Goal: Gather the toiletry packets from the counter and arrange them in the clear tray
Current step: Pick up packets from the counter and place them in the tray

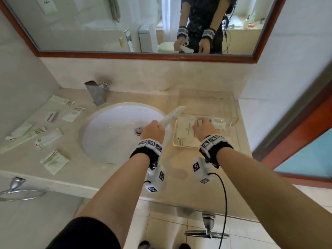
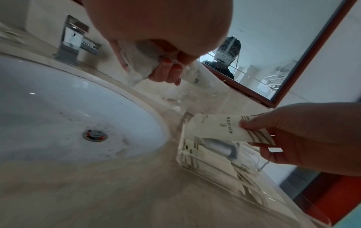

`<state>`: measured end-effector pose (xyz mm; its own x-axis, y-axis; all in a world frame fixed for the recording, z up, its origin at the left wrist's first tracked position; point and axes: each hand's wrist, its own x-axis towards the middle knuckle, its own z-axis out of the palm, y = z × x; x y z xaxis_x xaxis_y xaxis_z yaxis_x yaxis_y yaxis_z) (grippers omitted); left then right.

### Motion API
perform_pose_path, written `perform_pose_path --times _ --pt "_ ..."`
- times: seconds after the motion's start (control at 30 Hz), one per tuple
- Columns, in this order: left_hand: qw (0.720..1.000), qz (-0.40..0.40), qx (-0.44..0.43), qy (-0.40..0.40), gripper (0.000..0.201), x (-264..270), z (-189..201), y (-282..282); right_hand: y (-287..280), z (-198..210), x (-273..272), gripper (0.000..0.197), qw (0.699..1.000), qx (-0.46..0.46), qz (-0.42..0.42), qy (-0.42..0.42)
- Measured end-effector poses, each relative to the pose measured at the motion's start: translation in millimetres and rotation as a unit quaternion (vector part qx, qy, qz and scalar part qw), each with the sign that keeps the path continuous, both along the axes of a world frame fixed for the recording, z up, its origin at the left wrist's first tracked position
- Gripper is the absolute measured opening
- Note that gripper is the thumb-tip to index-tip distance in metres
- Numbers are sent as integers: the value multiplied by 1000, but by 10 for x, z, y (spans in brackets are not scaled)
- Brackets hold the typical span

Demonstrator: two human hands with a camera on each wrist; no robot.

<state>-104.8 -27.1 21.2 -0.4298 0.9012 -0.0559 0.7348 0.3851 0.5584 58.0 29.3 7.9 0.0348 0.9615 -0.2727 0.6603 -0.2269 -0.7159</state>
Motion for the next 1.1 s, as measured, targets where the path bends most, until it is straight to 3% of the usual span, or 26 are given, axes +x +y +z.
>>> perform_pose_path --times 0.17,0.3,0.47,0.7,0.87,1.0,1.1 --pt "998 -55 0 7 19 218 39 213 139 -105 219 39 999 -26 -36 3" --pt "994 -106 8 12 23 271 -16 394 180 -174 232 38 989 -93 66 -94" --pt "985 -169 0 17 24 244 -42 649 310 -211 201 34 964 -75 166 -194" --pt "969 -239 -8 54 19 237 -95 1021 430 -298 52 44 929 -100 259 -243" --pt "948 -304 7 91 18 277 -167 1290 452 -411 43 33 935 -65 265 -225" --pt "934 -339 8 115 25 349 -182 1480 482 -400 57 45 933 -37 278 -227" --pt "923 -357 -21 143 28 429 -212 1587 504 -392 42 43 928 -7 292 -231"
